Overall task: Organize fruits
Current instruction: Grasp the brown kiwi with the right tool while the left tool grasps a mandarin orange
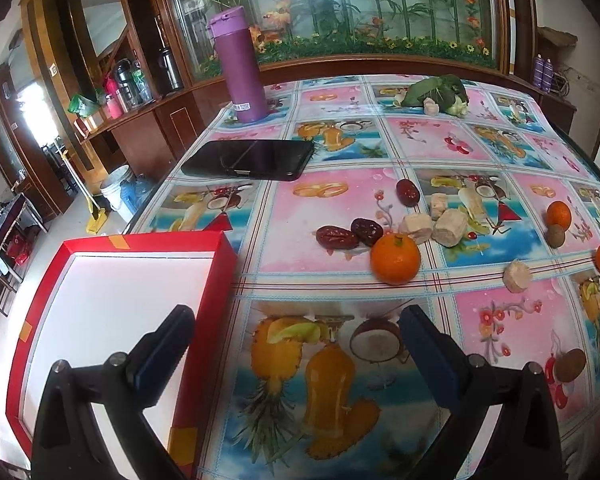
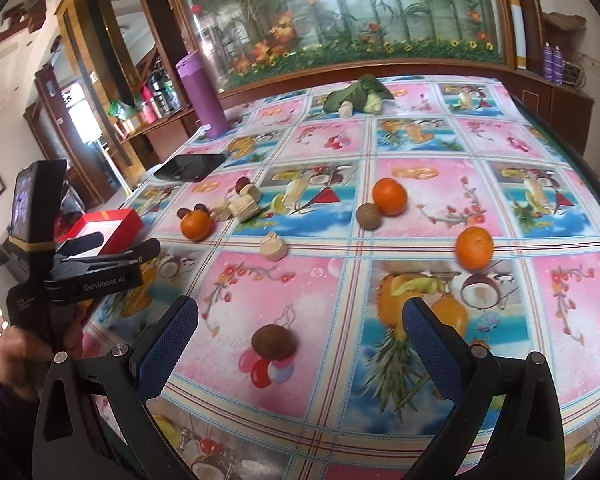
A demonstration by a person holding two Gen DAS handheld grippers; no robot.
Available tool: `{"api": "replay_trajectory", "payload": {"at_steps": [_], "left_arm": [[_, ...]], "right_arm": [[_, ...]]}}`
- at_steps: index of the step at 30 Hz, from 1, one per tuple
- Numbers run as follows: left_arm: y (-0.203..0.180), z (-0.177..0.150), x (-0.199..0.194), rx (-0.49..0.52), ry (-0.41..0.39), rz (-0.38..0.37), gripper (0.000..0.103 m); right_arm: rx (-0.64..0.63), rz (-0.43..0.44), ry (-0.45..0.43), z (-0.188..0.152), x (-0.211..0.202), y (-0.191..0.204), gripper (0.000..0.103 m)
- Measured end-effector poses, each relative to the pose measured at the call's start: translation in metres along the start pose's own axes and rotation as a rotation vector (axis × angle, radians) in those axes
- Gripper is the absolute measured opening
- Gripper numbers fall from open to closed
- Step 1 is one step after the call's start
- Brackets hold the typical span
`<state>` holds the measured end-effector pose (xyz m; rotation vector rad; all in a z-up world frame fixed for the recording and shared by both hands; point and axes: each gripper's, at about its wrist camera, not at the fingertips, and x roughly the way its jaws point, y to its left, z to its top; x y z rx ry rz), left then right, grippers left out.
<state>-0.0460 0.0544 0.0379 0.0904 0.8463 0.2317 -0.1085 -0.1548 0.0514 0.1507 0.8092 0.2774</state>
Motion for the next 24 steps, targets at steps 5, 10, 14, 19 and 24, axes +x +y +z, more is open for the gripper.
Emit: {"api": "replay_trajectory", "payload": {"at_steps": [5, 10, 14, 19, 24], "left_arm": [[0.004, 0.0, -0.001, -0.005, -0.017, -0.005, 0.103], [0.006, 0.004, 0.005, -0.016, -0.01, -0.02, 0.103], [0.002, 0.008, 0.008, -0.012, 0.0, -0.046, 0.103], [-0.005, 0.016, 0.013, -0.008, 0.012, -0.072, 0.103], [-0.017, 0.023, 0.022, 0.005, 0.023, -0.084, 0.1]], "right_arm": [[-0.015, 0.064, 0.079, -0.004, 0.016, 0.008, 0.074], [-0.022, 0.063, 0.155, -0.01, 0.032, 0.014, 0.052], [-0.047, 0.012, 0.174, -0.011, 0.034, 0.016, 0.037], [-0.071, -0.003, 0.183, -0.01, 0.035, 0.013, 0.029], [-0.059, 0.013, 0.184, -0.009, 0.035, 0.01, 0.028]]}}
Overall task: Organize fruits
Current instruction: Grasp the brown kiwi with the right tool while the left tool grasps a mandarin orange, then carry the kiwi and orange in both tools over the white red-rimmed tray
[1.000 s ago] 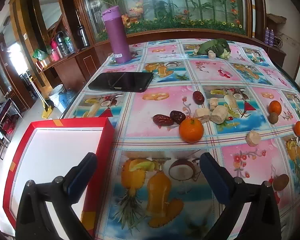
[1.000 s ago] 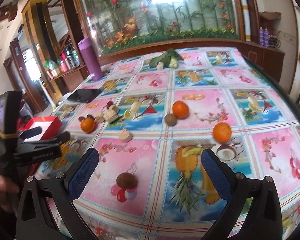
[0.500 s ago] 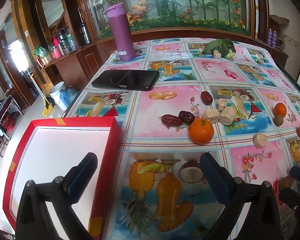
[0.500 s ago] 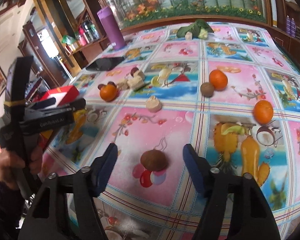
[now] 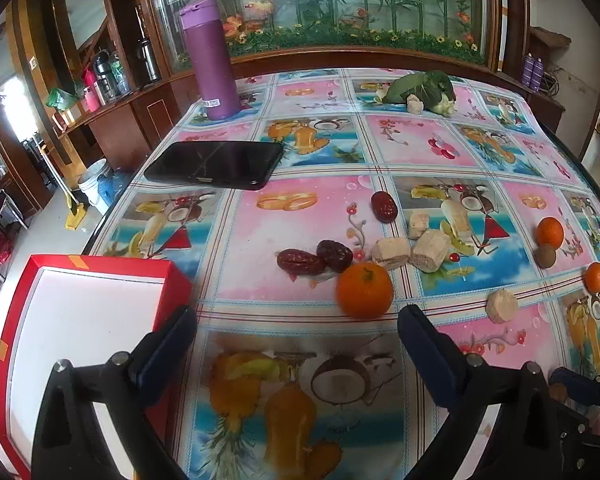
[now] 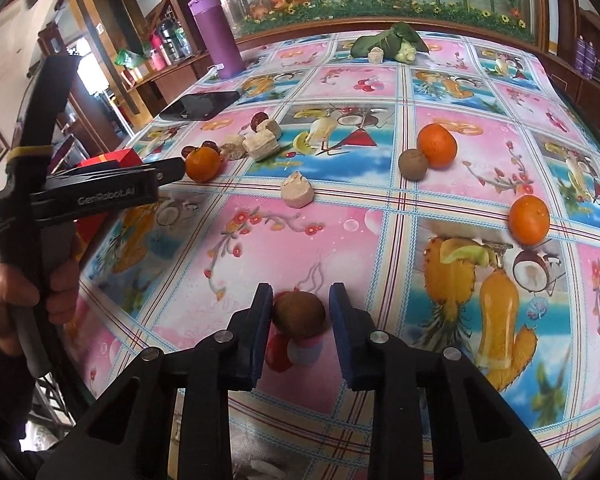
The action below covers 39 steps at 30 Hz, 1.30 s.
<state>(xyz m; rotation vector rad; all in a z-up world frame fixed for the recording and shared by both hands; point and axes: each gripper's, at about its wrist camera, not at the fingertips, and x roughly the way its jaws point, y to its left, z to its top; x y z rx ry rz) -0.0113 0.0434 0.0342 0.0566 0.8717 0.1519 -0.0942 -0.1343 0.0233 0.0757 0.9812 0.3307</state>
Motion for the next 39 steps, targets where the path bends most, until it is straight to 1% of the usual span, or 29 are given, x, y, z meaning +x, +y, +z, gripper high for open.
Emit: {"api": "replay_trajectory", "payload": {"at_steps": [2, 5, 9, 11, 12, 14, 15, 16, 19, 22, 27, 34, 35, 39], "left_arm": [[-0.003, 0.002, 0.005, 0.002, 0.015, -0.013, 0.093], [-0.007, 0.005, 0.014, -0.004, 0.044, -0.036, 0.085], [-0.016, 0.006, 0.021, 0.002, 0.068, -0.077, 0.08], [-0.021, 0.006, 0.023, 0.014, 0.07, -0.086, 0.072], [-0.023, 0.006, 0.025, 0.017, 0.075, -0.09, 0.07], [-0.023, 0.005, 0.029, 0.011, 0.087, -0.113, 0.058], [-0.022, 0.005, 0.03, 0.007, 0.088, -0.129, 0.056], [-0.021, 0.005, 0.03, 0.002, 0.083, -0.138, 0.05], [-0.02, 0.005, 0.029, 0.006, 0.072, -0.151, 0.038], [-0.02, 0.004, 0.028, 0.012, 0.068, -0.154, 0.038], [-0.015, 0.0, 0.017, 0.007, 0.067, -0.165, 0.037], [0.009, -0.013, -0.036, 0.005, -0.011, -0.157, 0.037], [0.015, -0.016, -0.044, -0.001, -0.024, -0.158, 0.037], [0.048, -0.034, -0.072, -0.033, -0.063, -0.119, 0.037]], "right_arm": [[0.002, 0.004, 0.0, 0.0, 0.0, 0.0, 0.028], [0.005, 0.012, 0.0, 0.0, -0.001, 0.0, 0.028], [0.007, 0.02, 0.001, 0.0, -0.001, 0.0, 0.028], [0.006, 0.022, 0.001, -0.001, -0.001, 0.0, 0.028], [0.006, 0.023, 0.001, -0.001, -0.001, 0.0, 0.029], [0.004, 0.026, 0.002, -0.001, -0.001, 0.0, 0.029], [0.002, 0.026, 0.003, -0.001, -0.001, 0.0, 0.028], [0.001, 0.025, 0.003, -0.001, -0.001, 0.0, 0.028], [-0.004, 0.021, 0.004, -0.001, -0.001, 0.001, 0.028], [-0.005, 0.012, 0.004, -0.001, 0.0, 0.001, 0.026], [-0.005, -0.003, 0.004, -0.001, 0.0, 0.003, 0.026], [0.008, -0.008, 0.014, -0.002, -0.002, 0.008, 0.025], [0.011, -0.002, 0.016, -0.002, -0.003, 0.01, 0.025], [-0.015, 0.025, 0.0, 0.0, -0.008, 0.027, 0.025]]}}
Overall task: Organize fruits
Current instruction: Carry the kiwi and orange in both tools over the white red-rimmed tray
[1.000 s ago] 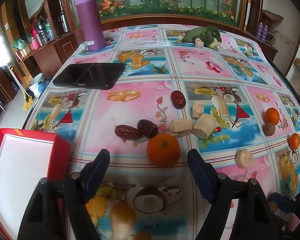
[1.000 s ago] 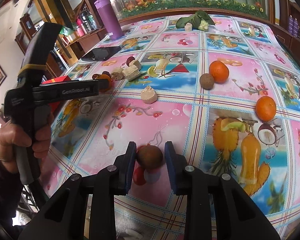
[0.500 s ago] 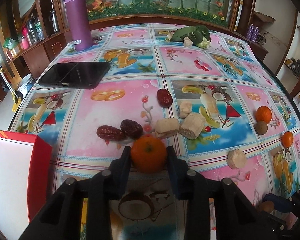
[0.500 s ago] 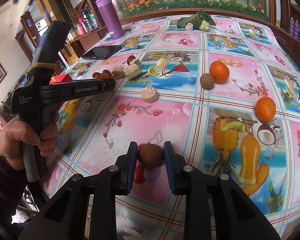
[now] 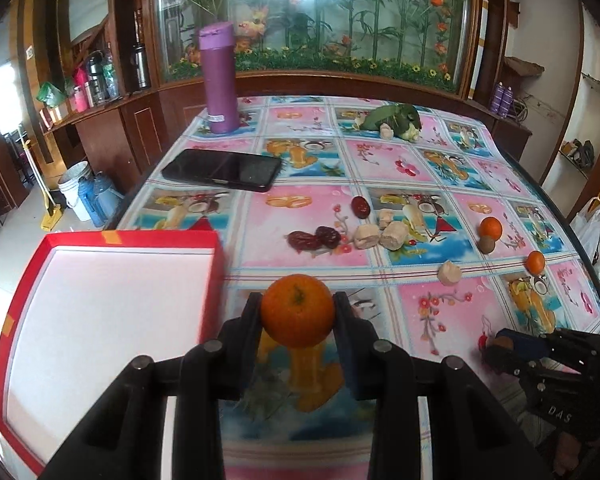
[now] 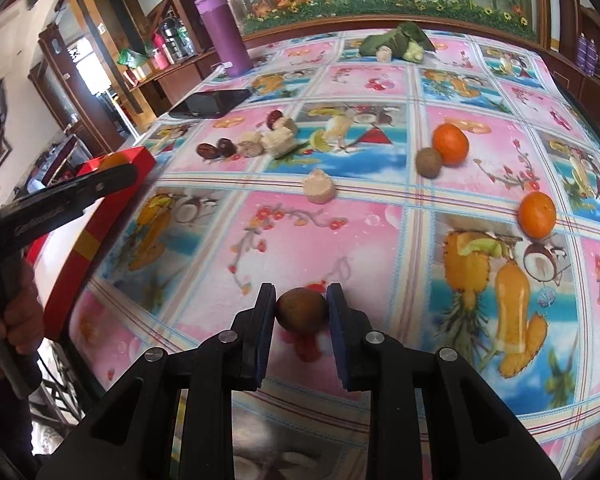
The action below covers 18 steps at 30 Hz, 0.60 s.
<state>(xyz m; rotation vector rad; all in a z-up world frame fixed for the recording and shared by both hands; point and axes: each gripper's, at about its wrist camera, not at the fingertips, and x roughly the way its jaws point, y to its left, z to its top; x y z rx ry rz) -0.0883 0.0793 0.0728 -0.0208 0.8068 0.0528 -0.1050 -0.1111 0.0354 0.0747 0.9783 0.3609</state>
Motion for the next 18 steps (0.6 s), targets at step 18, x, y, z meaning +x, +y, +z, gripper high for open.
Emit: {"api": "replay_trajectory", "payload": {"at_steps": [18], "left_arm": [[0.132, -0.074, -0.052, -0.16, -0.027, 0.246, 0.037]], "right_arm": [[-0.239, 0.241, -0.044, 0.023, 0.02, 0.182, 0.025]]}}
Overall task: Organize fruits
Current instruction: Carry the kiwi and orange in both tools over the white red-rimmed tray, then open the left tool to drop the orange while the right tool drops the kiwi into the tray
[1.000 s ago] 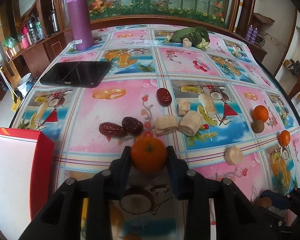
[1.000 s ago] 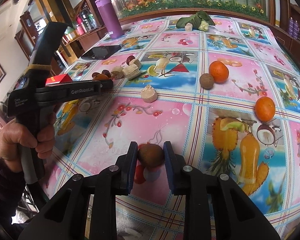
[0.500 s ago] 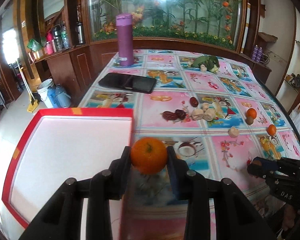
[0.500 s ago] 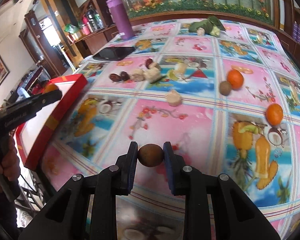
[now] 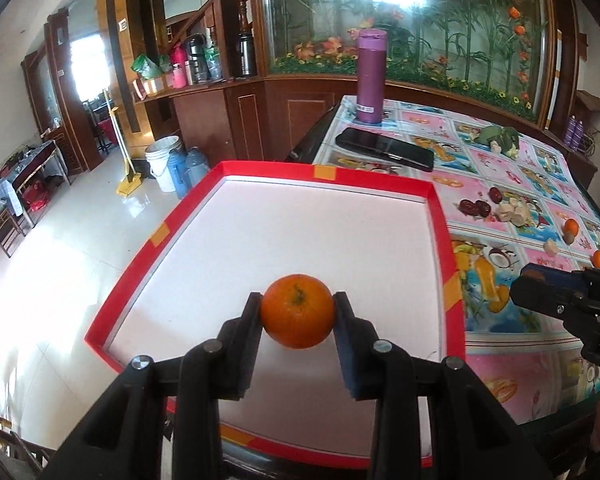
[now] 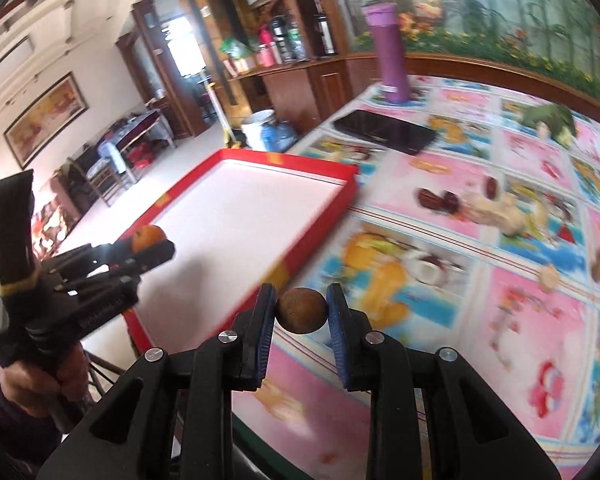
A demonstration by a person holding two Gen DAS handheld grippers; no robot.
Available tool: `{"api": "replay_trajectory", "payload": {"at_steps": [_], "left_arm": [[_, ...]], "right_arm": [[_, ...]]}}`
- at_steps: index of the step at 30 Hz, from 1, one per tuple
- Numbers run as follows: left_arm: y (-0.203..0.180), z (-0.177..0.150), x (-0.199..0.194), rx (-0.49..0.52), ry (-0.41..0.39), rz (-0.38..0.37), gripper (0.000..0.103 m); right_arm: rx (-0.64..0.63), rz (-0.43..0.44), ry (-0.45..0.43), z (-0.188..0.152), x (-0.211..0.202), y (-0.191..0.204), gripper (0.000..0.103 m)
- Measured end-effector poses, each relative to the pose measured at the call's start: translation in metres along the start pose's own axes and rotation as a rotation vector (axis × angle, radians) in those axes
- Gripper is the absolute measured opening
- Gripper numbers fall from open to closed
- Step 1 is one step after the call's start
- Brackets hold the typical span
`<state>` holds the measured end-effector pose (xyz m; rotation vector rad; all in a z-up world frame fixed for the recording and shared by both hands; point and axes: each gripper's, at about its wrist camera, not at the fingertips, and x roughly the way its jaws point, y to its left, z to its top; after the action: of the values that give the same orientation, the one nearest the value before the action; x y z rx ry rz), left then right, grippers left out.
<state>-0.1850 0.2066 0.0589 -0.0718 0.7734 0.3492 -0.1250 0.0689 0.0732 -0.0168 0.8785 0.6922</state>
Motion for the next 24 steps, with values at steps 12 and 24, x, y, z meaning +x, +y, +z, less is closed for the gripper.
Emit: {"api": "replay_trajectory", "payload": {"at_steps": [12, 24], "left_arm": [[0.047, -0.011, 0.025, -0.056, 0.072, 0.106, 0.037], [0.05, -0.018, 0.029, -0.038, 0.088, 0.14, 0.039]], "right_arm": [[-0.075, -0.008, 0.126, 0.026, 0.086, 0.049, 0.025], [-0.09, -0.025, 0.157, 0.016, 0.094, 0.055, 0.025]]}}
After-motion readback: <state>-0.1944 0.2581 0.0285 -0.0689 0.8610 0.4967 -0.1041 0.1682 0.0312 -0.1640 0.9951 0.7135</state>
